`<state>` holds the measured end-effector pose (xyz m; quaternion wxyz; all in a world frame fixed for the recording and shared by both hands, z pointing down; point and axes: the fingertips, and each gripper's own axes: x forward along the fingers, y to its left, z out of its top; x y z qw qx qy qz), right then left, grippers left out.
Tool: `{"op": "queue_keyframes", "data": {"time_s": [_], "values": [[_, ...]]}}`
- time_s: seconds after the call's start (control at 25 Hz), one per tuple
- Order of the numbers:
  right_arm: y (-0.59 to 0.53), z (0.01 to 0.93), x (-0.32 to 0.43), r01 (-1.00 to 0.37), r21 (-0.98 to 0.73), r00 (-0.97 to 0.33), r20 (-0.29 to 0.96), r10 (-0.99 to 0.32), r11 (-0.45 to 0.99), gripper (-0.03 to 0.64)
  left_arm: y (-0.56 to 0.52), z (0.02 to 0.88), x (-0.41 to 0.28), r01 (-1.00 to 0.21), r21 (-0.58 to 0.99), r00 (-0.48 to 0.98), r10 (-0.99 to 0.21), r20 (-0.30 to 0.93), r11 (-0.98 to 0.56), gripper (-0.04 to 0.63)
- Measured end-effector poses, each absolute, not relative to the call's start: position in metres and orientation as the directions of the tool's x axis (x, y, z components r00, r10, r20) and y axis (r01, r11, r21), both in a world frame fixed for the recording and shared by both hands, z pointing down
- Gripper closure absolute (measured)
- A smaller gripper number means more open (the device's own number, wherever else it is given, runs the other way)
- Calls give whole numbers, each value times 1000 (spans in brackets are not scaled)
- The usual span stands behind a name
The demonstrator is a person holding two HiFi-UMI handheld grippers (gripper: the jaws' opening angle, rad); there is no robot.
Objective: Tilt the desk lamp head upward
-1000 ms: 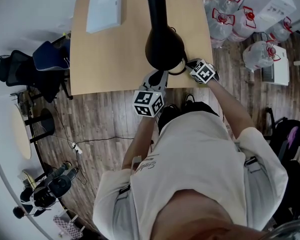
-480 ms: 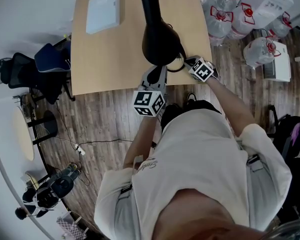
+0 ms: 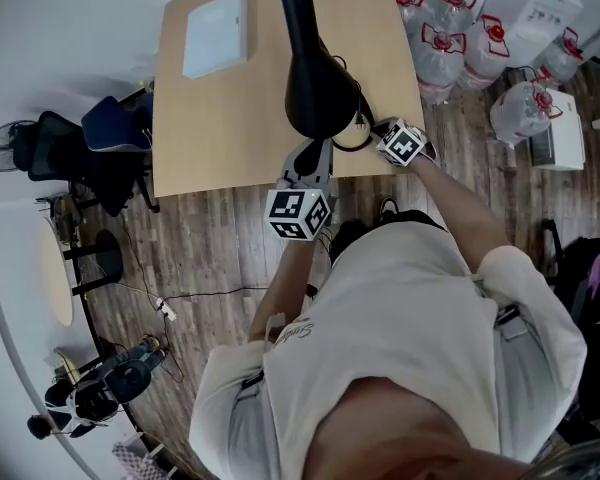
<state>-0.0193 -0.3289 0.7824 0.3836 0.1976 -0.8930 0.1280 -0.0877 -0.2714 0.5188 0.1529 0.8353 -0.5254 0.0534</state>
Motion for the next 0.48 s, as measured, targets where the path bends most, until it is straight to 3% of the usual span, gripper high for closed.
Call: {"op": "queue_keyframes", "data": {"time_s": [0.48], "values": [[-330, 784, -19, -481, -79, -606, 750, -265, 873, 621, -235, 457, -93, -891, 150, 451, -874, 182, -428, 580]]}}
